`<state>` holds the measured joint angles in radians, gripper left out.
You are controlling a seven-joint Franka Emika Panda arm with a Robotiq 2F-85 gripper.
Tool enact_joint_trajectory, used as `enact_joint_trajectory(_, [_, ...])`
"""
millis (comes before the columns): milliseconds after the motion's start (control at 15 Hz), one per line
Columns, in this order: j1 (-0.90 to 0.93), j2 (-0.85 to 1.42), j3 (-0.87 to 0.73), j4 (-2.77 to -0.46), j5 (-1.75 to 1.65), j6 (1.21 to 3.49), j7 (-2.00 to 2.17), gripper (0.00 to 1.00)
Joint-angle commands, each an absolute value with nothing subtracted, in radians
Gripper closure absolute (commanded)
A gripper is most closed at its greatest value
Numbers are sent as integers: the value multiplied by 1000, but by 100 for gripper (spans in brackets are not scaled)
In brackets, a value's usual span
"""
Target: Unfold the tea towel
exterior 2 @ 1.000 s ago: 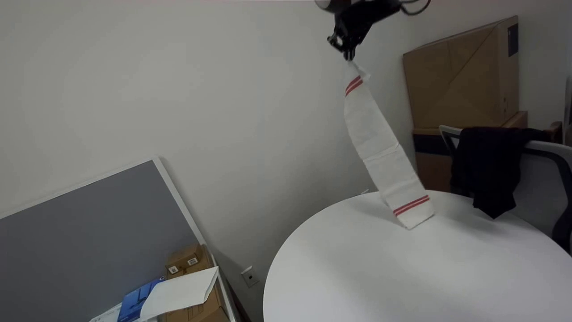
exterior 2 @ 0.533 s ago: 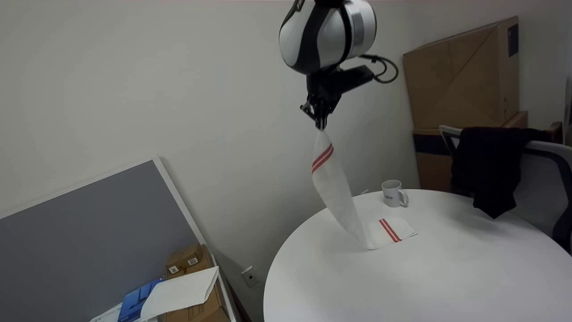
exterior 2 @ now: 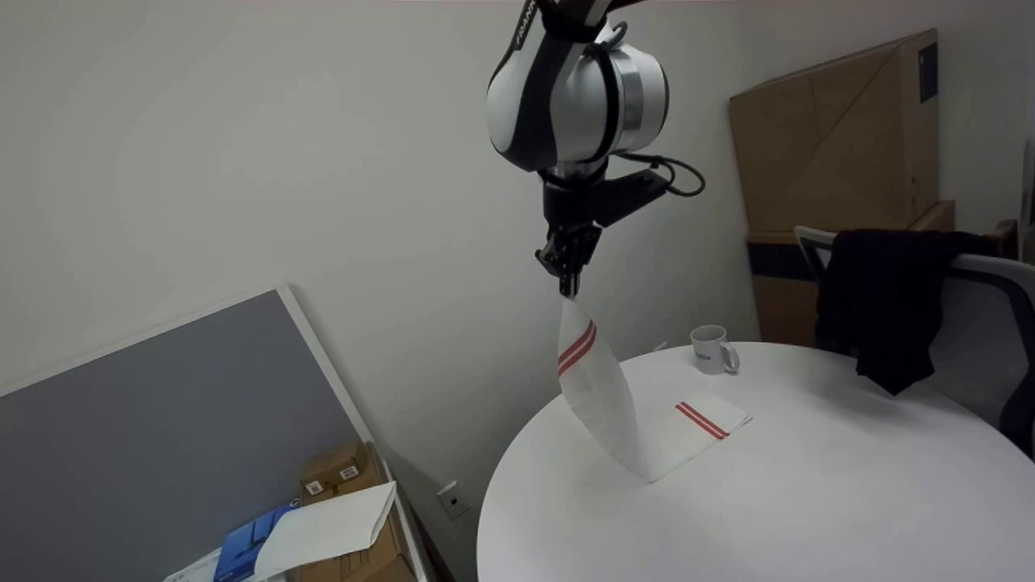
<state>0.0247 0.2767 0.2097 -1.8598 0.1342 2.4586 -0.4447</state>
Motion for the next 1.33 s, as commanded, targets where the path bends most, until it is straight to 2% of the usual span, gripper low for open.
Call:
enact_joint_trajectory(0, [17,249,255,-1893,189,2380,-628,92])
enact_joint_trajectory(600, [48,237,309,-1899,203,2163,-1012,92])
enact_joint_trajectory(1267, [57,224,266,-1924,127,1842,-1463,91])
